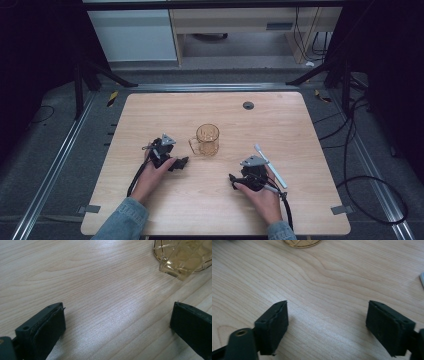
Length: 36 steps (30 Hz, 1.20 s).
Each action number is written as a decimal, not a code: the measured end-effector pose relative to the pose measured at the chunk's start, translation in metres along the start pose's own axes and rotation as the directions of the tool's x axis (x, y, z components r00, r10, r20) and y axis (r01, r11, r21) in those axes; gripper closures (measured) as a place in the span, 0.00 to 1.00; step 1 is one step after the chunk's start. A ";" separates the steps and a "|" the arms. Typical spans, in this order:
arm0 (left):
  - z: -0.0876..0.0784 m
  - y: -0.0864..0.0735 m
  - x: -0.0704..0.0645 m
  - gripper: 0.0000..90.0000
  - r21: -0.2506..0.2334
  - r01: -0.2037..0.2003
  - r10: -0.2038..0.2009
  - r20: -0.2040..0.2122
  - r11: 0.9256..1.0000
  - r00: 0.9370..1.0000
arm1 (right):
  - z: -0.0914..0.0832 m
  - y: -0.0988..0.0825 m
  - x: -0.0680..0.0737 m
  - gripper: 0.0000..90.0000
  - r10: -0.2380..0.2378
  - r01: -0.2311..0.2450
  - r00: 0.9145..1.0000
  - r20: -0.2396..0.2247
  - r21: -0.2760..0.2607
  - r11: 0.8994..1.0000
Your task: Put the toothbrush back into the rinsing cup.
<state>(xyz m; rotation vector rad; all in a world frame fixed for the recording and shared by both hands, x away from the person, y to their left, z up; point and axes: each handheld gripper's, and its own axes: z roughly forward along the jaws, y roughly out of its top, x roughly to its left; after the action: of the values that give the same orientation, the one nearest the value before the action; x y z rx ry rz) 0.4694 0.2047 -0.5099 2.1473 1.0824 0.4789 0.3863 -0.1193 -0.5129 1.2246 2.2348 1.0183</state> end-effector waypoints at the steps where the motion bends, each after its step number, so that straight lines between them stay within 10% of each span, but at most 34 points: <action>1: 0.000 0.000 0.000 0.00 0.000 0.000 0.000 0.000 1.000 1.000 | 0.001 0.000 0.000 0.17 -0.007 0.007 1.000 -0.004 0.002 1.000; 5: 0.000 0.000 0.000 0.00 0.000 0.000 0.000 0.000 1.000 1.000 | 0.004 0.002 0.003 0.05 -0.033 0.034 0.999 -0.024 0.031 0.999; 13: 0.000 0.000 0.000 0.00 0.000 0.002 -0.002 -0.002 1.000 1.000 | -0.013 0.014 -0.002 0.10 -0.068 0.067 0.998 0.015 0.058 0.996; 26: -0.001 0.000 -0.001 0.00 0.003 0.003 -0.003 -0.009 1.000 1.000 | -0.077 0.052 -0.051 0.25 -0.143 0.112 0.982 0.122 0.232 0.966; 36: 0.000 0.000 -0.001 0.00 0.000 0.007 -0.007 -0.008 1.000 1.000 | -0.108 0.078 -0.091 0.35 -0.092 0.036 0.983 0.162 0.318 0.947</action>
<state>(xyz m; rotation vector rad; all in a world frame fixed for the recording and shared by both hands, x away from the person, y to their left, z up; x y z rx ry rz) 0.4683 0.2042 -0.5099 2.1430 1.0940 0.4849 0.4106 -0.2119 -0.3835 1.3019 2.3384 0.5183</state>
